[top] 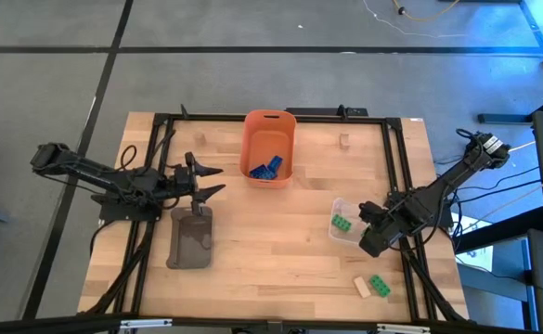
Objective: Sort & place blocks by color
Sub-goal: Put the top green game piece into the transparent bin
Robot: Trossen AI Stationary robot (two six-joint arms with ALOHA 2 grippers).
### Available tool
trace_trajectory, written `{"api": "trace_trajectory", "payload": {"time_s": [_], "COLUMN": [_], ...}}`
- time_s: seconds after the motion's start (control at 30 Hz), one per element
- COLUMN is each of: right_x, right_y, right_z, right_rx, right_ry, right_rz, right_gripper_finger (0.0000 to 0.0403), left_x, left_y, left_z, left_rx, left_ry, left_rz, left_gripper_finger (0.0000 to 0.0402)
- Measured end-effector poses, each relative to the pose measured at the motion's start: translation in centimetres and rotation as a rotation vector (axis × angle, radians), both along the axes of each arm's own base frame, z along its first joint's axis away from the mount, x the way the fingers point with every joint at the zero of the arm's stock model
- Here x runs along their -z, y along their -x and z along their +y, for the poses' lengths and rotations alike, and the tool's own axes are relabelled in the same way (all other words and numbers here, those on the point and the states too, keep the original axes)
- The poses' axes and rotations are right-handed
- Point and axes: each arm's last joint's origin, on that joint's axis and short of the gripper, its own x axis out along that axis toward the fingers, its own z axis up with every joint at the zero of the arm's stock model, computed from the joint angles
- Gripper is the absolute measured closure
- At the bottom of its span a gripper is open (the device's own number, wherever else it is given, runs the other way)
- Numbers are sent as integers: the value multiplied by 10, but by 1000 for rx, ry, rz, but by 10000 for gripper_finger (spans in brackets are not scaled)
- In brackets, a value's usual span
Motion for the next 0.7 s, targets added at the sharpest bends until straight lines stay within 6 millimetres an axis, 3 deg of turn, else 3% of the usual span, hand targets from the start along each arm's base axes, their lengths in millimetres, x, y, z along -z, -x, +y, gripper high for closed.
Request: {"api": "trace_trajectory", "payload": {"time_s": [0.7], "right_x": [0], "right_y": [0], "right_z": [1], "right_rx": [-2], "right_ry": [-8], "right_rz": [-3], "right_gripper_finger": [227], "left_x": [2], "left_y": [0], "left_z": [0], "left_rx": [10], "left_ry": [16], "left_rz": [11], "left_gripper_finger": [192]}}
